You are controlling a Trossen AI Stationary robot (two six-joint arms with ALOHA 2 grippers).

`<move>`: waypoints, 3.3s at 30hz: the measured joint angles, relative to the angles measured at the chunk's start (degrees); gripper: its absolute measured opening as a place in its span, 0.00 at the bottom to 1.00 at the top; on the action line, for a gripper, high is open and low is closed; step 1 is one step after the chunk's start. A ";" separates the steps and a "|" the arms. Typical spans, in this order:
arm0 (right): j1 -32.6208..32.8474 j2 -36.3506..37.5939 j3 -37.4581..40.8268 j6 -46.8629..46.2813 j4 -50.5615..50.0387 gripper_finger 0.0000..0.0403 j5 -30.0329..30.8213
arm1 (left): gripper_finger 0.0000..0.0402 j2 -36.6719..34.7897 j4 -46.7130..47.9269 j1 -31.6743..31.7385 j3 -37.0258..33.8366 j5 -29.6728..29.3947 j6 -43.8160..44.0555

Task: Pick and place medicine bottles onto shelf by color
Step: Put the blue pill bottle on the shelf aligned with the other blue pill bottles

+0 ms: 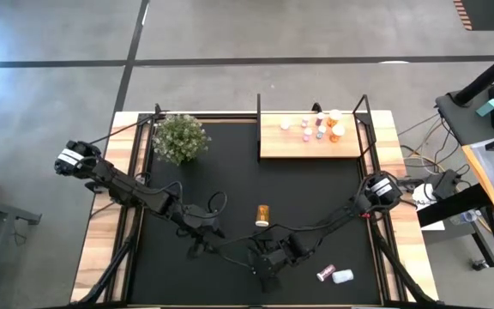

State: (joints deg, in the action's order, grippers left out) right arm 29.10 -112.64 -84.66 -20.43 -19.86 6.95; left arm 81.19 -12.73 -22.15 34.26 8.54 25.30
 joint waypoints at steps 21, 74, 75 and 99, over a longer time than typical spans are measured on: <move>-2.85 12.81 1.13 1.15 -13.66 0.26 8.86 | 0.68 0.00 -1.12 0.07 -0.02 -3.49 1.46; -42.20 39.81 40.50 -42.56 -24.68 0.26 36.58 | 0.68 0.00 -19.78 15.78 -0.02 -17.84 1.35; -42.51 39.24 40.50 -42.55 -24.24 0.26 36.94 | 0.68 0.00 -19.80 15.78 -0.02 -17.84 1.36; -44.41 40.15 40.54 -42.48 -18.40 0.26 34.43 | 0.68 0.00 -19.74 15.78 -0.02 -17.62 1.34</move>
State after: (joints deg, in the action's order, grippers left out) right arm -15.31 -72.49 -44.12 -62.90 -38.26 41.39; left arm 81.19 -32.47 -6.37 34.24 -9.08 26.64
